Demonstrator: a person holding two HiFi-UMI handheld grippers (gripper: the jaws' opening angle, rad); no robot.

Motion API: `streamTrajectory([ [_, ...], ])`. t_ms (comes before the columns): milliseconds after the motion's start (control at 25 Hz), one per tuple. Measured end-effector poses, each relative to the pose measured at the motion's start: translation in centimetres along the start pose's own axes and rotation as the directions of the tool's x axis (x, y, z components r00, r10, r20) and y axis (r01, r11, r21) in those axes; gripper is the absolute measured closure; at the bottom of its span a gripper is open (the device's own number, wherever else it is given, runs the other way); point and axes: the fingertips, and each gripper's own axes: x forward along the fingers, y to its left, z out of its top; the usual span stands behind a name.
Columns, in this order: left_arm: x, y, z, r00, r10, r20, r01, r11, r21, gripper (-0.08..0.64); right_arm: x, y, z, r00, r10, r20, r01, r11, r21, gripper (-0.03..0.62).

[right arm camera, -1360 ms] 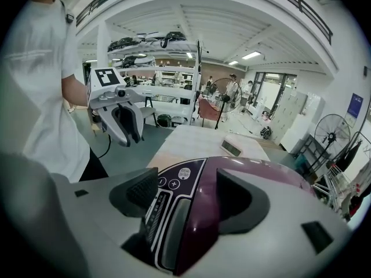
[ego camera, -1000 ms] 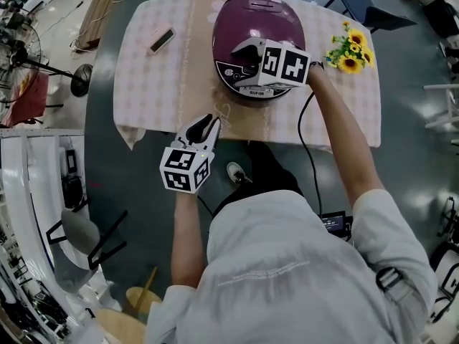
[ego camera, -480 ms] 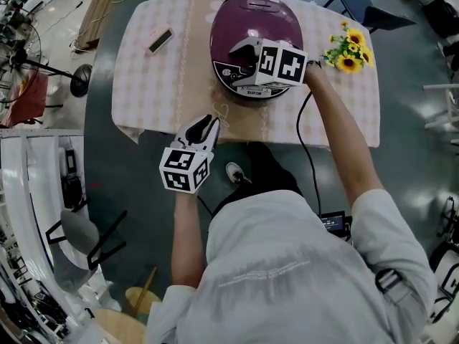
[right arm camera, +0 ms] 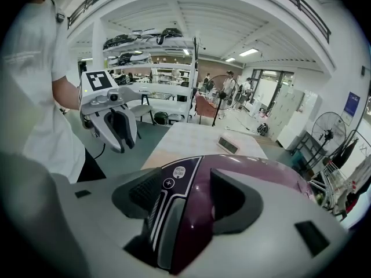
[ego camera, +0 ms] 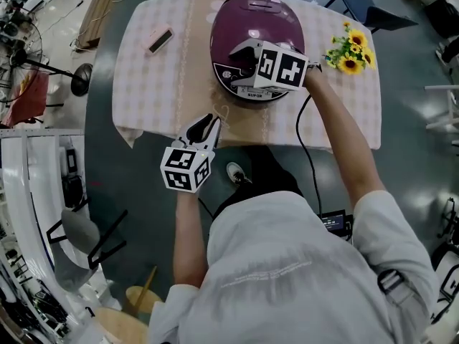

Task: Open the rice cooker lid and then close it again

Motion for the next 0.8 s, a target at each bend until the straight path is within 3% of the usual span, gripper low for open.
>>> streamTrajectory([
  [440,-1.2,0.3,3.2,0.999,0.021,0.039,-0.023,0.998,0.063,0.474,0.3,0.2,-0.4,1.000,-0.026,0.017,0.026,0.999,-0.029,0.290],
  [800,-2.5,0.2,6.1,0.996,0.023,0.089,-0.033,0.994,0.107,0.474,-0.3,-0.6,0.3,0.989,-0.130,0.075,0.124,0.988,0.087,0.330],
])
